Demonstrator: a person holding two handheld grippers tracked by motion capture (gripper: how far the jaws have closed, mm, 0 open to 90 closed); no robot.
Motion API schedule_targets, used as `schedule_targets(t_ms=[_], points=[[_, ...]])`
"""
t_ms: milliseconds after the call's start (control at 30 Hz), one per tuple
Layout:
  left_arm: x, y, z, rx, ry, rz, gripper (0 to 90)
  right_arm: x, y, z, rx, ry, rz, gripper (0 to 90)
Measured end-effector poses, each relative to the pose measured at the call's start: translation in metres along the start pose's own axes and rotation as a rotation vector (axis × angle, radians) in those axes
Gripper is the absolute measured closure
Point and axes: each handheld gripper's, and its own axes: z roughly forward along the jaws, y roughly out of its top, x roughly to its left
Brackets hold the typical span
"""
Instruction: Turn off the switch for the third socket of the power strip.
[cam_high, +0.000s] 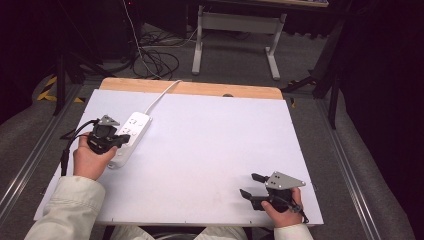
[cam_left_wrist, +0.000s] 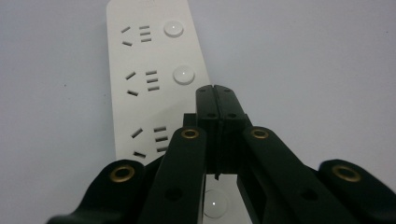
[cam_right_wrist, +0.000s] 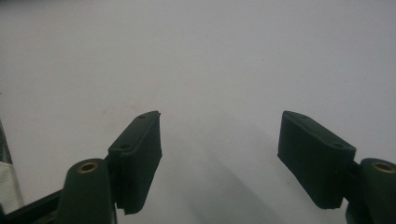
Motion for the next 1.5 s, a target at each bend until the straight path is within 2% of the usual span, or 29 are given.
schedule_targets(t_ms=[300, 700, 800, 1000, 1200, 1300, 1500], points=[[0.001, 0.000, 0.007, 0.037, 0.012, 0.001, 90.0, 0.000, 0.000, 0.000, 0.002, 0.000, 0.002, 30.4], [0.000, -0.001, 0.010, 0.053, 0.035, 0.004, 90.0, 0.000, 0.000, 0.000, 0.003, 0.000, 0.002, 30.3], [-0.001, -0.001, 0.012, 0.048, 0.036, 0.025, 90.0, 0.000, 0.000, 0.000, 0.003, 0.000, 0.002, 30.3], [-0.001, -0.001, 0.013, 0.044, 0.066, 0.057, 90.0, 0.000, -0.001, 0.000, -0.001, 0.001, 0.004, 30.2], [-0.001, -0.002, 0.014, 0.048, 0.061, 0.056, 90.0, 0.000, -0.001, 0.000, 0.000, 0.001, 0.004, 30.2], [-0.001, -0.003, 0.015, 0.053, 0.054, 0.036, 90.0, 0.000, -0.001, 0.000, 0.000, 0.000, 0.004, 30.2], [0.000, -0.004, 0.015, 0.040, 0.052, 0.035, 90.0, 0.000, -0.001, 0.000, 0.003, 0.000, 0.003, 30.2]])
